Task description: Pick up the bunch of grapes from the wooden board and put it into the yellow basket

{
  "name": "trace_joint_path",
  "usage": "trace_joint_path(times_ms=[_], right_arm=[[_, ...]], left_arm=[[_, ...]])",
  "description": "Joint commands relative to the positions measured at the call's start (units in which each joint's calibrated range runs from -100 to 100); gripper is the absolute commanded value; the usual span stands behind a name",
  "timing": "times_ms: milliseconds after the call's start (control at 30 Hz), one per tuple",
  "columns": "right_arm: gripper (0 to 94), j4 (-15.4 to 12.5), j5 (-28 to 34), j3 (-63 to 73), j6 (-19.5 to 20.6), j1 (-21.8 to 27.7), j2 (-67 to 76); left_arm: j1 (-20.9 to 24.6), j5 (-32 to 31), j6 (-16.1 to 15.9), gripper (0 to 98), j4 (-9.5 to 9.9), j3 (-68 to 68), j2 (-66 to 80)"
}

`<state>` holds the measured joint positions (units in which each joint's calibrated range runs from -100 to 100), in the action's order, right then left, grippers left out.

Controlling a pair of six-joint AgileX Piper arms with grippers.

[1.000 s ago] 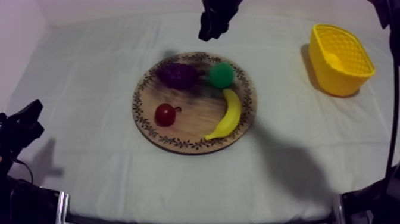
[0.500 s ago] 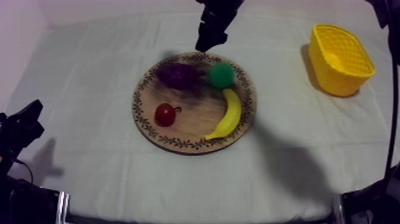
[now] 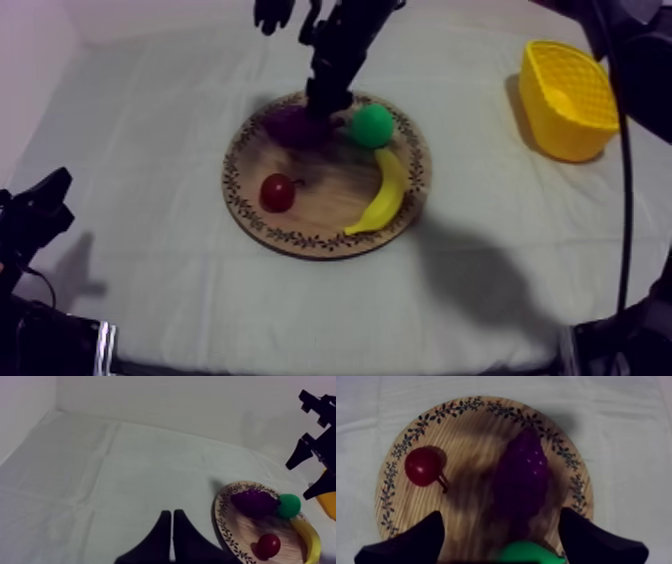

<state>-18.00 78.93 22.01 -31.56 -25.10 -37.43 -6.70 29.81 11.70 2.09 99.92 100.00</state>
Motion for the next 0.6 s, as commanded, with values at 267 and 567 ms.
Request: trace_joint_path(times_ms=[267, 567], right_arm=[[63.9, 1.4, -2.7, 6.0, 1.1, -0.8, -9.1], [63.1, 2.2, -3.5, 11.1, 1.1, -0.6, -15.7]], left_arm=[[0.0, 0.0, 0.0, 0.1, -0.02, 0.0, 0.0], [0.0, 0.0, 0.0, 0.1, -0.02, 0.0, 0.0]])
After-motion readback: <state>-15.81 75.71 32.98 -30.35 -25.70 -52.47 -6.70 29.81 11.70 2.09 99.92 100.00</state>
